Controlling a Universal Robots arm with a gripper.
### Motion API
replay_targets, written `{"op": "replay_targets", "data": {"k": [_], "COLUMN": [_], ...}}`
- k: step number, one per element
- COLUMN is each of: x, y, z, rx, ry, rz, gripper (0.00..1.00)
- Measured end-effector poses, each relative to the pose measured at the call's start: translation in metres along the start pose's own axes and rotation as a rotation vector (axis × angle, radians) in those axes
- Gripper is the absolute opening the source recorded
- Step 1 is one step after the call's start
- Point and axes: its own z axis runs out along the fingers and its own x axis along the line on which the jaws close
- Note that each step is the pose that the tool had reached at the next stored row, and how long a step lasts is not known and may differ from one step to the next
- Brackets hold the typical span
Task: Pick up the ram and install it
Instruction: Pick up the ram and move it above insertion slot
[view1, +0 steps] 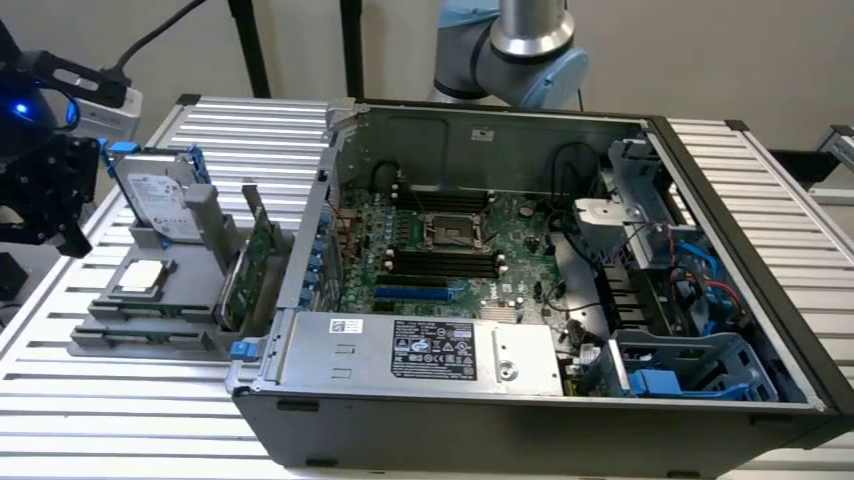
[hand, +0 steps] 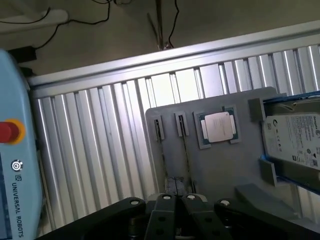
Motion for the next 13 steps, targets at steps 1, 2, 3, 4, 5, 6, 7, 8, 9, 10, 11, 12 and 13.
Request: {"op": "replay_targets", "data": {"k": [1, 2, 3, 4, 5, 6, 7, 8, 9, 10, 11, 12, 13], "x": [0.000, 0.000, -0.001, -0.001, -0.001, -0.001, -0.002, -0.002, -0.002, -0.002, -0.002, -0.002, -0.002], "y": [-0.0011, -0.0022, -0.0032, -0.0042, -0.0050, -0.0059, -0.0068, -0.0077, -0.0085, -0.0093, -0.0098, -0.0102, -0.0106], "z": [0.0013, 0.0026, 0.0040, 0.0056, 0.0070, 0.0084, 0.0098, 0.0112, 0.0127, 0.0142, 0.0157, 0.0171, 0.0183], "rx": [0.0002, 0.0004, 0.0005, 0.0007, 0.0008, 0.0011, 0.0014, 0.0018, 0.0020, 0.0021, 0.0024, 0.0025, 0.0027], "ry": [0.0001, 0.0002, 0.0006, 0.0013, 0.0021, 0.0031, 0.0042, 0.0050, 0.0056, 0.0060, 0.0062, 0.0066, 0.0070], "rz": [-0.003, -0.008, -0.013, -0.019, -0.026, -0.033, -0.041, -0.048, -0.055, -0.062, -0.067, -0.073, -0.079], "gripper": [0.00, 0.00, 0.00, 0.00, 0.00, 0.00, 0.00, 0.00, 0.00, 0.00, 0.00, 0.00, 0.00]}}
